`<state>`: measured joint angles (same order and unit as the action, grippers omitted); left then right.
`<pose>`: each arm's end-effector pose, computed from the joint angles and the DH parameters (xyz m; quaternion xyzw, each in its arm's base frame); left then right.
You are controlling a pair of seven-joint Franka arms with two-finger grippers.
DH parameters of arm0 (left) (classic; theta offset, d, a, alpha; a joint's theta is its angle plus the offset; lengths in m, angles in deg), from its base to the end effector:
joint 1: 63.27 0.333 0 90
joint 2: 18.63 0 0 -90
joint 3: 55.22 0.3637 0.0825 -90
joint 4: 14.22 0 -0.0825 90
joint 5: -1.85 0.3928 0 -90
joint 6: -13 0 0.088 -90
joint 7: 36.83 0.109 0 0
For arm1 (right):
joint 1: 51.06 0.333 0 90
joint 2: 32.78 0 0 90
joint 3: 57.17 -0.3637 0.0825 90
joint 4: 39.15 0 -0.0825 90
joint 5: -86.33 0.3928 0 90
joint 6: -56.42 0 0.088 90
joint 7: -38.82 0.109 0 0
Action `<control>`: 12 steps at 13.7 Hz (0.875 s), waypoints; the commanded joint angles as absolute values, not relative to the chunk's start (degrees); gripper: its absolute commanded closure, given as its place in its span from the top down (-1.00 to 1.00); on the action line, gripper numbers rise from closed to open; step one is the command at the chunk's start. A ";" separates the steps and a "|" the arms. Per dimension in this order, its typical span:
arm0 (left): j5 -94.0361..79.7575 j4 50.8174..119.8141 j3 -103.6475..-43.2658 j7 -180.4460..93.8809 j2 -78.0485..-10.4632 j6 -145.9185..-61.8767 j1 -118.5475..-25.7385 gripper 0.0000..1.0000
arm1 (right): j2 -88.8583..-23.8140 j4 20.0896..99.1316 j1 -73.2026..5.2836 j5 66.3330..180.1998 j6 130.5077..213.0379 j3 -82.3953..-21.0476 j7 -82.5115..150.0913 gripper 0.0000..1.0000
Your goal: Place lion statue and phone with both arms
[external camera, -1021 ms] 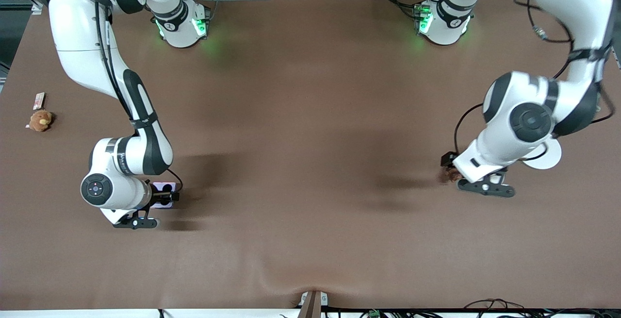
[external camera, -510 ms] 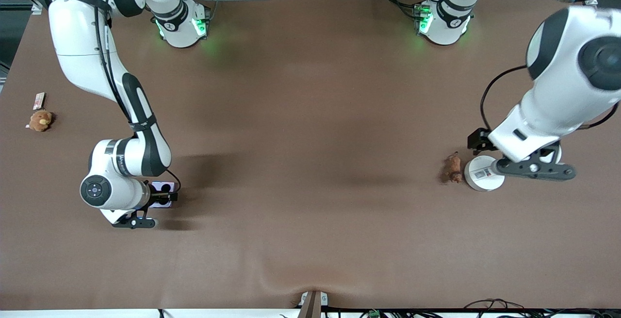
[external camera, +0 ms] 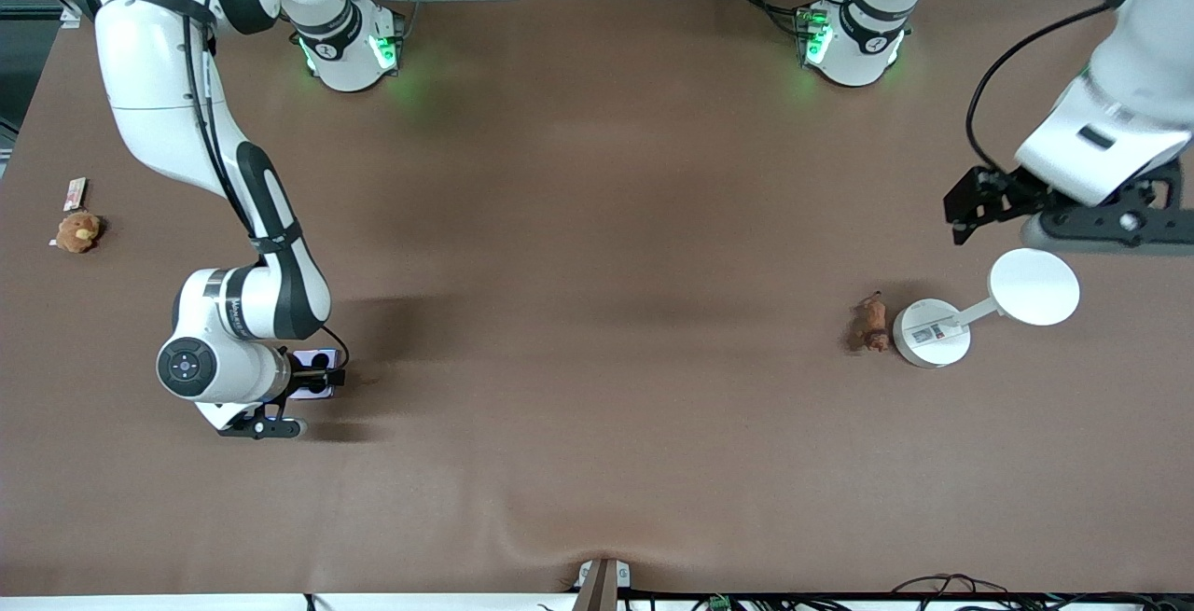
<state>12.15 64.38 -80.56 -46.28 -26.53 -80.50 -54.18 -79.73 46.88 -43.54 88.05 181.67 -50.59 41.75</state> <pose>0.6016 -0.1313 0.6988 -0.9944 0.0547 -0.0790 0.0442 0.7382 0.0286 0.1965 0.9973 -0.0114 -0.0636 0.0335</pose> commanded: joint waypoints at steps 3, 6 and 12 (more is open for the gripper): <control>5.82 65.85 -74.14 -46.06 -20.75 -75.34 -56.75 1.00 | -79.63 46.11 -44.38 87.21 181.57 -51.55 41.28 1.00; 5.10 67.16 -68.77 -46.06 -18.91 -73.31 -60.71 1.00 | -79.11 45.40 -44.03 87.12 181.31 -51.55 41.28 1.00; 5.02 74.46 -61.65 -44.23 -13.46 -73.04 -64.85 1.00 | -73.32 41.01 -43.32 87.83 170.87 -52.16 41.37 1.00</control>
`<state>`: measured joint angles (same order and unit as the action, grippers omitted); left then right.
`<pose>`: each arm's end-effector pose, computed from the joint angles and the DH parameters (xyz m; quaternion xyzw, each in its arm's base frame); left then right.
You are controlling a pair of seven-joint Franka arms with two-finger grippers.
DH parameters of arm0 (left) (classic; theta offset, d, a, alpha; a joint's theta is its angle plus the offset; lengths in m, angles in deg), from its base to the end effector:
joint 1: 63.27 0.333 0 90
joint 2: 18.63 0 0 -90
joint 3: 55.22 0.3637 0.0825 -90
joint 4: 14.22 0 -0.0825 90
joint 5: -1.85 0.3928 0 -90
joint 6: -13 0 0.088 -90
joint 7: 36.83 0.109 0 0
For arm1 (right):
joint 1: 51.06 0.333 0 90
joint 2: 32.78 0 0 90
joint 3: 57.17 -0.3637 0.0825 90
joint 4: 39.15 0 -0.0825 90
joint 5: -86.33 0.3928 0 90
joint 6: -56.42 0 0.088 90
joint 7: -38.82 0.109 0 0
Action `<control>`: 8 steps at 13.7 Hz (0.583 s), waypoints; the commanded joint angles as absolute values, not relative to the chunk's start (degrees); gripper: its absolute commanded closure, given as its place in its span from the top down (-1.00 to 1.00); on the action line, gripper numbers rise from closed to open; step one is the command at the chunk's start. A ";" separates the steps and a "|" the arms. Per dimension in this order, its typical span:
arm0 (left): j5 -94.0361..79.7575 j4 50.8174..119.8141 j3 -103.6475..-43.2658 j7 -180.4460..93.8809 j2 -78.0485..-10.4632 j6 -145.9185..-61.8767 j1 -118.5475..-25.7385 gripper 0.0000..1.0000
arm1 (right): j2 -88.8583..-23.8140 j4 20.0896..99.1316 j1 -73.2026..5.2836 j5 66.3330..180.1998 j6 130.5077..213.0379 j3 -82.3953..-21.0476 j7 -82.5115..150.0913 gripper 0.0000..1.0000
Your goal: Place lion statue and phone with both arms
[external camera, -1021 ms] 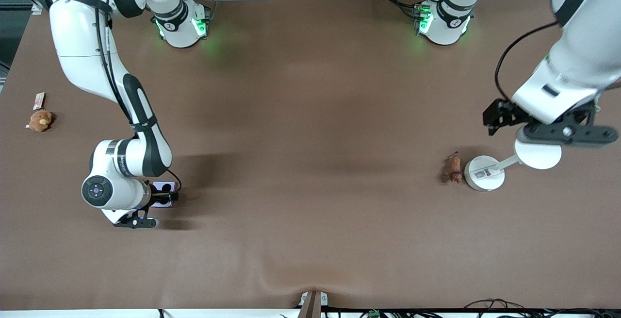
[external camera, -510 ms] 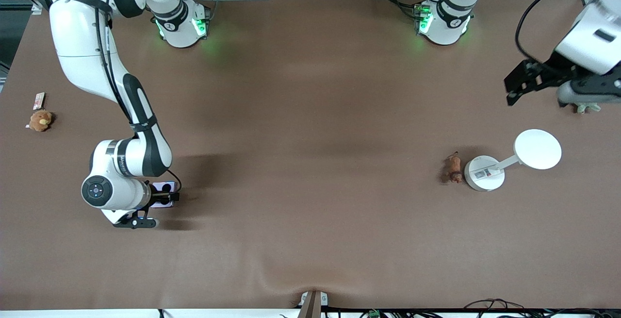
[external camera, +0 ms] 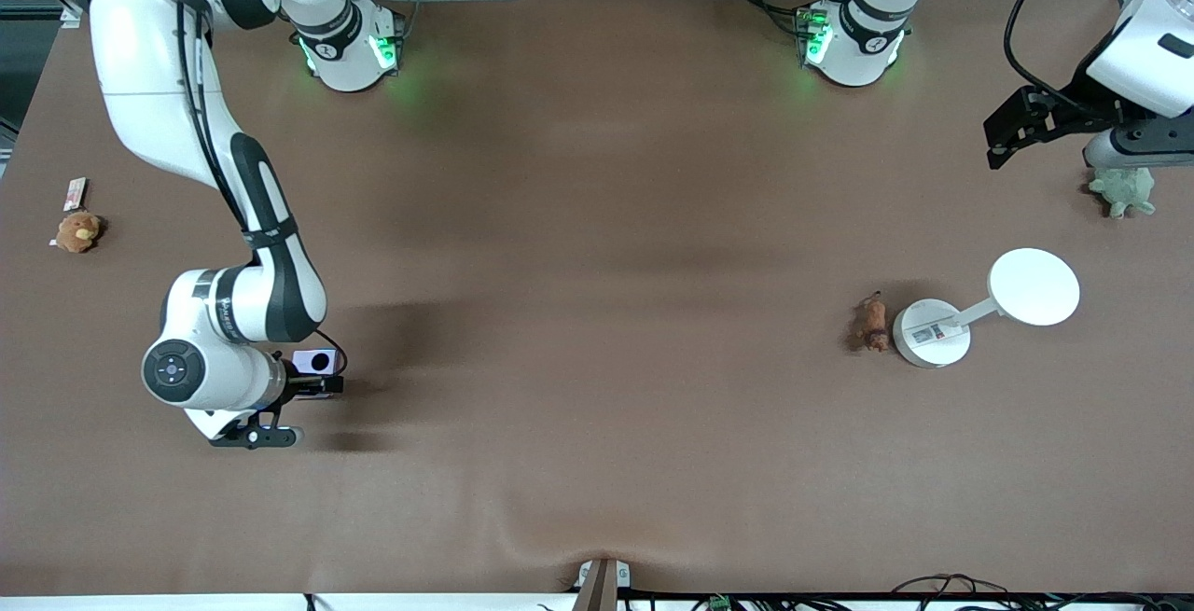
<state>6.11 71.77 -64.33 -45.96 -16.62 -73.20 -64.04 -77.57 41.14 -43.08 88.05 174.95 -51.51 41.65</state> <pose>0.5370 -0.0870 0.7172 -0.9990 0.0034 -0.0255 0.0361 0.7573 0.0488 0.2584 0.9982 0.0000 -0.0542 0.0252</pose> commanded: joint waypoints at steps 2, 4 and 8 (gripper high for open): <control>4.32 74.81 -61.46 -43.86 -12.66 -71.03 -64.76 1.00 | -67.27 41.62 -43.06 87.83 170.06 -52.16 40.67 1.00; 4.23 76.56 -61.46 -43.86 -11.17 -70.58 -64.76 1.00 | -60.50 41.80 -43.06 87.83 164.64 -52.07 38.65 1.00; 3.00 77.54 -61.72 -44.21 -10.37 -70.49 -64.59 1.00 | -48.19 43.02 -44.37 87.83 152.77 -51.81 35.76 1.00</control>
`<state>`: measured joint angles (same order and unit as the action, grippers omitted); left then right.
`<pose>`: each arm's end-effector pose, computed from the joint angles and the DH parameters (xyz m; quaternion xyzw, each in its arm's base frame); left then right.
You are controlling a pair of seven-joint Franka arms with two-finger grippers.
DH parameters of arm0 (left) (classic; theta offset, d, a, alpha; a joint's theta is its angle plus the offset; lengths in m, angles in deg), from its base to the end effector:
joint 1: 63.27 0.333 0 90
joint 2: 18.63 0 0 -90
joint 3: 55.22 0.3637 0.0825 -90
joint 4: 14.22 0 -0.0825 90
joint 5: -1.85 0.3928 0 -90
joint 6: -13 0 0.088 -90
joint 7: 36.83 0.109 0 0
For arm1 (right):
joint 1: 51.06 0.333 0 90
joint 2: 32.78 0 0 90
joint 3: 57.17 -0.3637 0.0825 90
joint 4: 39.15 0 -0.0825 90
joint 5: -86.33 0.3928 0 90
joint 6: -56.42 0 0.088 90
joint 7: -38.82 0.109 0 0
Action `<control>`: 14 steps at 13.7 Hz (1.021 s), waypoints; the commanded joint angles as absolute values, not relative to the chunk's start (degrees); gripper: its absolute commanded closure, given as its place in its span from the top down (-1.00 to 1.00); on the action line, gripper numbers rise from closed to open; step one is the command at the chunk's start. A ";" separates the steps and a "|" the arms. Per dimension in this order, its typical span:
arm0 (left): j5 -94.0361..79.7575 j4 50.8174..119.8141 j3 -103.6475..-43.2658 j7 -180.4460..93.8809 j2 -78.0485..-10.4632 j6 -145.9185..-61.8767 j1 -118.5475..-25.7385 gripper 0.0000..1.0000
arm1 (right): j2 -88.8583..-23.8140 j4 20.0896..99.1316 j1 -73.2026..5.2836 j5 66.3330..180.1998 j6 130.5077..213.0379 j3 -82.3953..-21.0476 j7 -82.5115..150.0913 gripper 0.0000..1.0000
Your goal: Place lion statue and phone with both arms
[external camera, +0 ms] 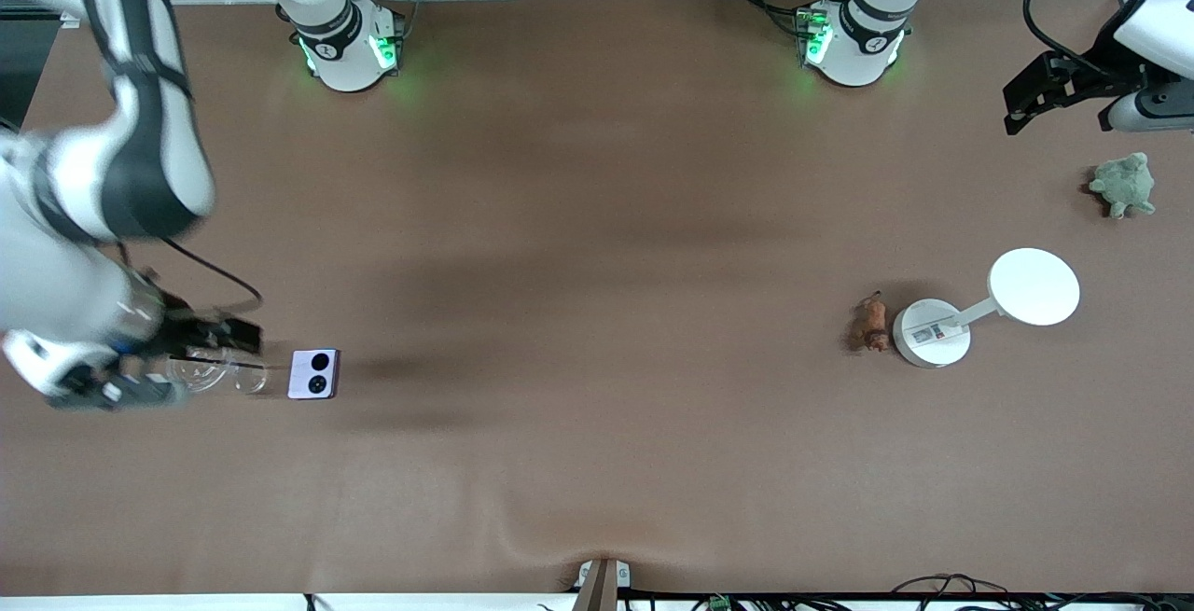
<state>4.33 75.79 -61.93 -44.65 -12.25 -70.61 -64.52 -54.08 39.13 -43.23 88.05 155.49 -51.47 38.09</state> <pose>0.5062 -0.0703 0.7199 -0.9996 -0.0015 -0.0033 0.0278 0.6956 0.0412 0.5491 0.9997 0.0258 -0.0035 0.0033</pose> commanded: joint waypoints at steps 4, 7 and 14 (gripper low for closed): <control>3.00 77.01 -61.46 -43.69 -11.07 -70.41 -63.97 1.00 | -38.26 46.97 -48.23 87.83 146.43 -52.07 35.31 1.00; 3.08 77.01 -61.55 -43.77 -12.39 -70.41 -63.97 1.00 | -32.62 50.15 -52.53 87.74 142.66 -54.86 36.27 1.00; 3.09 76.31 -61.46 -43.60 -14.15 -70.41 -62.05 1.00 | -30.41 49.80 -55.19 87.74 137.63 -56.29 37.77 1.00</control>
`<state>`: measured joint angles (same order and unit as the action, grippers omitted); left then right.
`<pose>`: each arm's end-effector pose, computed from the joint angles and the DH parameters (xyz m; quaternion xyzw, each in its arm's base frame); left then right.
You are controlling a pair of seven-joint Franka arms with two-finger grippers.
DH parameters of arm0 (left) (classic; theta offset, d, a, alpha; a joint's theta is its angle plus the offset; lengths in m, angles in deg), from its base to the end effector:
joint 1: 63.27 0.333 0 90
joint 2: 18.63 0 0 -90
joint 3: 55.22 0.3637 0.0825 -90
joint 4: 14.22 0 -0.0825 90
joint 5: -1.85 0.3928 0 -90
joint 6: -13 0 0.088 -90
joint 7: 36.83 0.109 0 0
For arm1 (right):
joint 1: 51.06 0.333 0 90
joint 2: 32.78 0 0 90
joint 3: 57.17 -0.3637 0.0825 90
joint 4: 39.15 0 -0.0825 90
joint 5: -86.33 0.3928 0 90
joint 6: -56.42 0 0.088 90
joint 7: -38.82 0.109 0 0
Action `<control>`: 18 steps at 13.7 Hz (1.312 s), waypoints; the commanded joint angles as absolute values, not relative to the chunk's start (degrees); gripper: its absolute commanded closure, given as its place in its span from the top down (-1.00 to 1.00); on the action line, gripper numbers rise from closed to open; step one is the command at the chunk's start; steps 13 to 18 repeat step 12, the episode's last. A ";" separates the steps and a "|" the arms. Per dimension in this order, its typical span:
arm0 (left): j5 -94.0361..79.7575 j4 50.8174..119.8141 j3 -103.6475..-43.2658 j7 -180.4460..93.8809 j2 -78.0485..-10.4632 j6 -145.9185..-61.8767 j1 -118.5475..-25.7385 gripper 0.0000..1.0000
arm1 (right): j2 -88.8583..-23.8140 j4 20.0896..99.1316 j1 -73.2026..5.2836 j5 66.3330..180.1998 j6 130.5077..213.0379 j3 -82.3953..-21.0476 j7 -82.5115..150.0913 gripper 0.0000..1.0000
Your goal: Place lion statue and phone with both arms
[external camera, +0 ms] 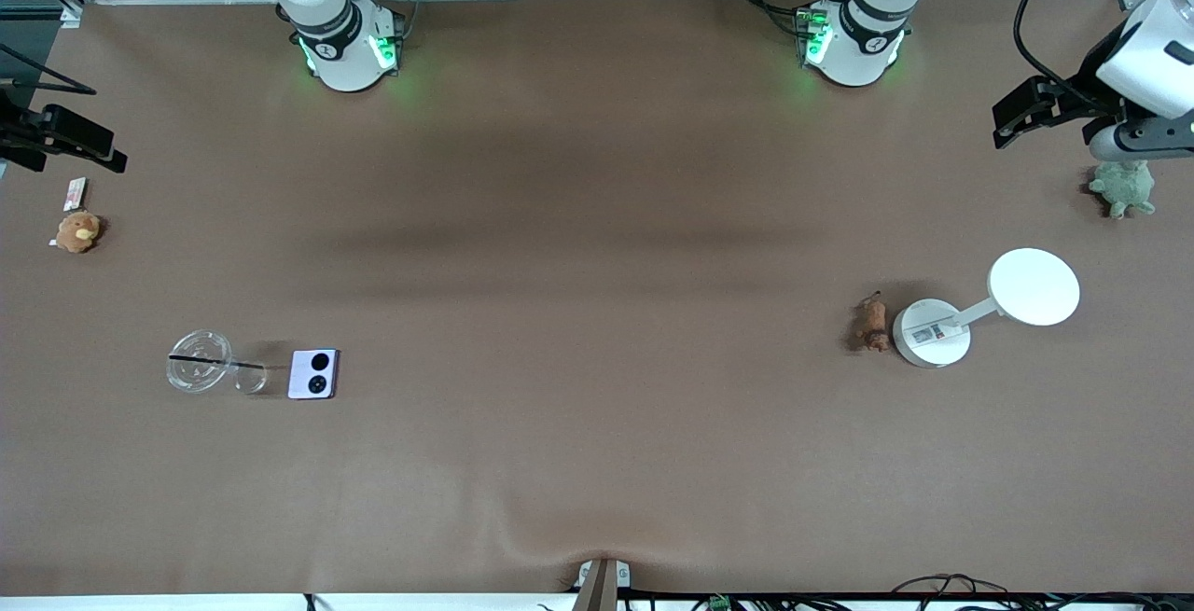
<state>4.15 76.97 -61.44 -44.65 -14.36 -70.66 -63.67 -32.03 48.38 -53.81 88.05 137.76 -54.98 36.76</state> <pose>0.5215 -0.0585 0.6914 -0.9992 -0.0124 0.0254 0.0274 0.5408 -0.0433 0.6854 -0.9985 0.0235 0.0464 0.0180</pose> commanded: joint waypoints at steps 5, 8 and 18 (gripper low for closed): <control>3.00 75.95 -61.46 -43.60 -14.15 -70.41 -61.69 1.00 | -30.59 49.19 -54.93 87.56 137.89 -56.20 37.77 1.00; 2.82 75.95 -61.46 -43.60 -14.50 -70.41 -61.69 1.00 | -30.59 48.39 -54.84 87.04 138.07 -56.47 37.68 1.00; 2.82 75.87 -61.55 -43.69 -14.59 -70.41 -61.86 1.00 | -30.59 48.30 -54.40 86.86 138.33 -56.47 37.68 1.00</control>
